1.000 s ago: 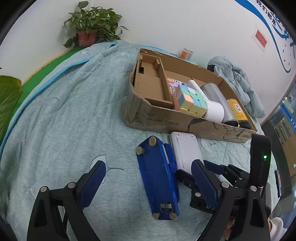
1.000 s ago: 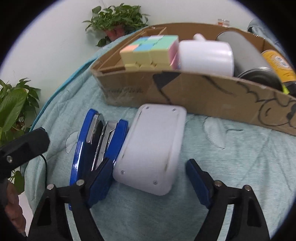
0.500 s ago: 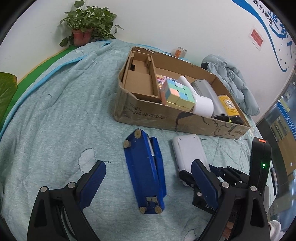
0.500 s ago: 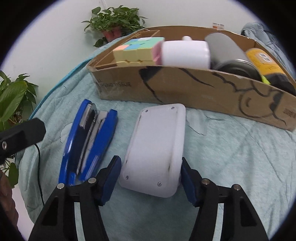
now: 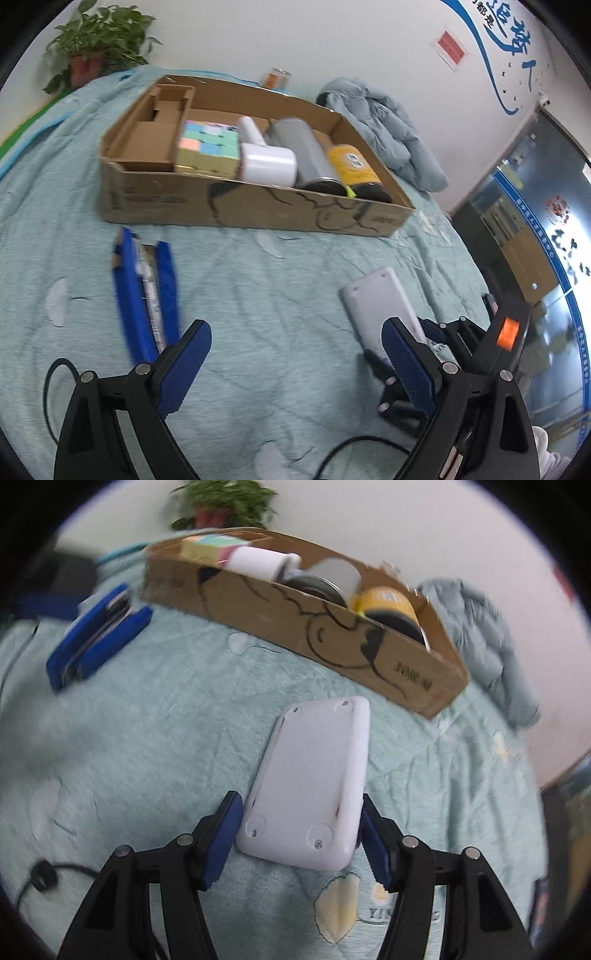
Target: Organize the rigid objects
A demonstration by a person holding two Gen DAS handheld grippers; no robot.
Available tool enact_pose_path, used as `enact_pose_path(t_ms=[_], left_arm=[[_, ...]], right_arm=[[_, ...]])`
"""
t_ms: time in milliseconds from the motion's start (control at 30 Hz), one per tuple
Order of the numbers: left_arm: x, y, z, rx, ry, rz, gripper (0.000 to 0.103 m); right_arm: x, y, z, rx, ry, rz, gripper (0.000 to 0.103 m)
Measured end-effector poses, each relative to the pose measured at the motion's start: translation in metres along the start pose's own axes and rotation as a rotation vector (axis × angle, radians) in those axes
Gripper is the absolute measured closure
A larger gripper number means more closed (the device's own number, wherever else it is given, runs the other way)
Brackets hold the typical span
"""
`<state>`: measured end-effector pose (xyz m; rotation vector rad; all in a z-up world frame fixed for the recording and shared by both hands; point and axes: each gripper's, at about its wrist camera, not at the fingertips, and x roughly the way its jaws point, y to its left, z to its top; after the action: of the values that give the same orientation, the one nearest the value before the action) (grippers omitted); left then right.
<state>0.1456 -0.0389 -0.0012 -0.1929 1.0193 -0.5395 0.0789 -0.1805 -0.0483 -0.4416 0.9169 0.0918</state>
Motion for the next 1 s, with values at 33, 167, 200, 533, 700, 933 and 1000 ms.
enact_pose_path(t_ms=[33, 167, 200, 533, 700, 933, 1000], left_arm=[[0.003, -0.003, 0.000, 0.002, 0.006, -0.007, 0.010], [0.013, -0.009, -0.003, -0.016, 0.033, -0.044, 0.010], [0.014, -0.008, -0.004, -0.021, 0.039, -0.047, 0.010], [0.034, 0.003, -0.019, -0.056, 0.122, -0.103, 0.010], [0.047, 0.004, -0.020, -0.059, 0.133, -0.093, 0.011], [0.062, 0.014, -0.026, -0.075, 0.163, -0.093, 0.013], [0.066, 0.012, -0.029, -0.070, 0.175, -0.107, 0.018]], right_arm=[[-0.004, 0.014, -0.001, -0.070, -0.026, -0.036, 0.044], [-0.033, 0.046, -0.005, -0.190, -0.187, 0.063, 0.045], [-0.040, 0.048, -0.006, -0.174, -0.221, 0.120, 0.045], [-0.010, -0.006, -0.010, 0.246, -0.120, 0.373, 0.038], [0.012, -0.001, 0.002, 0.314, -0.083, 0.396, 0.038], [0.019, 0.005, 0.001, 0.342, -0.076, 0.372, 0.042], [0.020, -0.001, -0.002, 0.381, -0.068, 0.394, 0.043]])
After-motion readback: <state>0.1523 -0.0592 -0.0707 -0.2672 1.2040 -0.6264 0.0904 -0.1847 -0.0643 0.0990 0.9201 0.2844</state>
